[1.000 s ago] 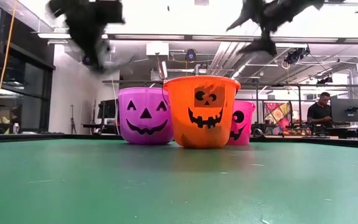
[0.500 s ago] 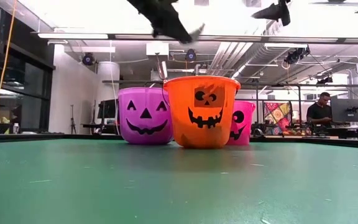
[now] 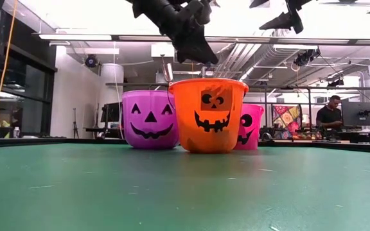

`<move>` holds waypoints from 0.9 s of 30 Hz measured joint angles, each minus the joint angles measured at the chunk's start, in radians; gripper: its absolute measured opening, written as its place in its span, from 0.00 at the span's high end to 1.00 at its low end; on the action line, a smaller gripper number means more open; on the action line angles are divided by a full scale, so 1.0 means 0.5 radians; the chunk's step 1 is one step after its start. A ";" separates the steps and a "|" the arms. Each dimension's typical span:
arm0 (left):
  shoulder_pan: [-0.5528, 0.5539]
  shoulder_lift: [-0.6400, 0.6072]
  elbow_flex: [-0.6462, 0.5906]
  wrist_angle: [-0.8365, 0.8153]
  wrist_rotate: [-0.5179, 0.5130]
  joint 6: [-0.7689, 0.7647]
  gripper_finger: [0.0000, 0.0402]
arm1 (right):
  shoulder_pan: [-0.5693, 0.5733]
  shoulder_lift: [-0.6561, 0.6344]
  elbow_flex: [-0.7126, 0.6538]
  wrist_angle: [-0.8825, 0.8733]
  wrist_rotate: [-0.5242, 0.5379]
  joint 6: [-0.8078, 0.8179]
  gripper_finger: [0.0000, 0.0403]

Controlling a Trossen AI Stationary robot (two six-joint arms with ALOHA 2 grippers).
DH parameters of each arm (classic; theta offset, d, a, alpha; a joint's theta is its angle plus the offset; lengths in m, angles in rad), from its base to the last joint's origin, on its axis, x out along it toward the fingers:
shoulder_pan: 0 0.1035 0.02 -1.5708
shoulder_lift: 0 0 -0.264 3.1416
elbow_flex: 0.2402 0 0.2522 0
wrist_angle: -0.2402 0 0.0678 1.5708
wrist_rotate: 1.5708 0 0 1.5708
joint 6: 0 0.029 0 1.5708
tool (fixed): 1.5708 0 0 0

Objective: Sort candy by brand, put in halloween buckets
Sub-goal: Put the white chocolate into the orange bucket

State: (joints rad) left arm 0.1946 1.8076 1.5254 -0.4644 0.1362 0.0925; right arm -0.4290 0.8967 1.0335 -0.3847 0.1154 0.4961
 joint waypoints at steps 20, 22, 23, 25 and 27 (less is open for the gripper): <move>-0.023 -0.013 0.001 -0.090 -0.064 -0.095 0.88 | 0.000 0.000 -0.001 -0.045 -0.002 -0.010 0.18; -0.023 -0.013 0.001 -0.092 -0.125 -0.095 0.87 | -0.001 0.000 -0.001 -0.061 -0.003 -0.012 0.18; -0.021 -0.013 0.001 -0.092 -0.139 -0.095 0.86 | -0.005 0.000 -0.001 -0.068 -0.003 -0.015 0.18; -0.009 -0.013 0.001 -0.089 -0.135 -0.099 0.82 | -0.006 0.000 -0.001 -0.077 -0.005 -0.038 0.18; 0.005 -0.013 0.001 -0.088 -0.127 -0.132 0.77 | -0.006 0.000 -0.001 -0.079 -0.005 -0.062 0.18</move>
State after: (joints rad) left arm 0.1971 1.8011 1.5257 -0.5083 0.0727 0.0262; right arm -0.4320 0.8967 1.0332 -0.4244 0.1127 0.4649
